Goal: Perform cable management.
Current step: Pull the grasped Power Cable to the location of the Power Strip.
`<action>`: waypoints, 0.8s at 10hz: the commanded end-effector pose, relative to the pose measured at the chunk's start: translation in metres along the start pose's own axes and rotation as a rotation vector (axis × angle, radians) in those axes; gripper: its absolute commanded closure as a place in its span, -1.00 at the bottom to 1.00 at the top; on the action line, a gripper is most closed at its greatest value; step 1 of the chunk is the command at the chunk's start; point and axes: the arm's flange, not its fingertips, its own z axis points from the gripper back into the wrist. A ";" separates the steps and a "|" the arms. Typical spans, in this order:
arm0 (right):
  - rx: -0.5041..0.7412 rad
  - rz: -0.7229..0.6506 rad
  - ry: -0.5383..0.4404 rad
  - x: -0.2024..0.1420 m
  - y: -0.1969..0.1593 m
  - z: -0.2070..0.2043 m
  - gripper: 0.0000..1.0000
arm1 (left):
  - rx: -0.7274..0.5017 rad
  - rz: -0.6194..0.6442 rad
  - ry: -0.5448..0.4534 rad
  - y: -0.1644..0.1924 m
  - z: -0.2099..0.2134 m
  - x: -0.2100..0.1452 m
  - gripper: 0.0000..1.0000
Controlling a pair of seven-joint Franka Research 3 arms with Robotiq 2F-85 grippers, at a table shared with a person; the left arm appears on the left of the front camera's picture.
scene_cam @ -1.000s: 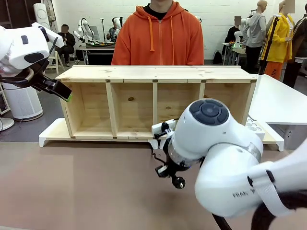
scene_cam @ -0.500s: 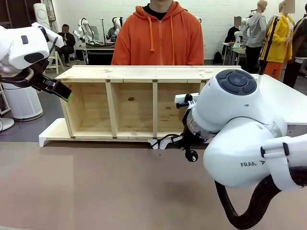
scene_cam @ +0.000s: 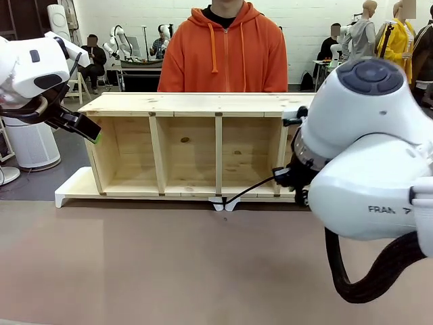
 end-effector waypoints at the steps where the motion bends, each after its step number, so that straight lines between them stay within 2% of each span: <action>1: -0.059 -0.085 -0.066 -0.139 -0.082 0.017 0.67 | 0.002 -0.008 -0.012 0.000 -0.001 0.002 -1.00; 4: -0.104 -0.168 -0.125 -0.155 -0.101 0.043 0.67 | 0.002 -0.008 -0.012 0.000 -0.001 0.002 -1.00; 8: -0.100 -0.283 -0.070 -0.141 -0.145 0.023 0.67 | 0.002 -0.008 -0.012 0.000 -0.001 0.002 -1.00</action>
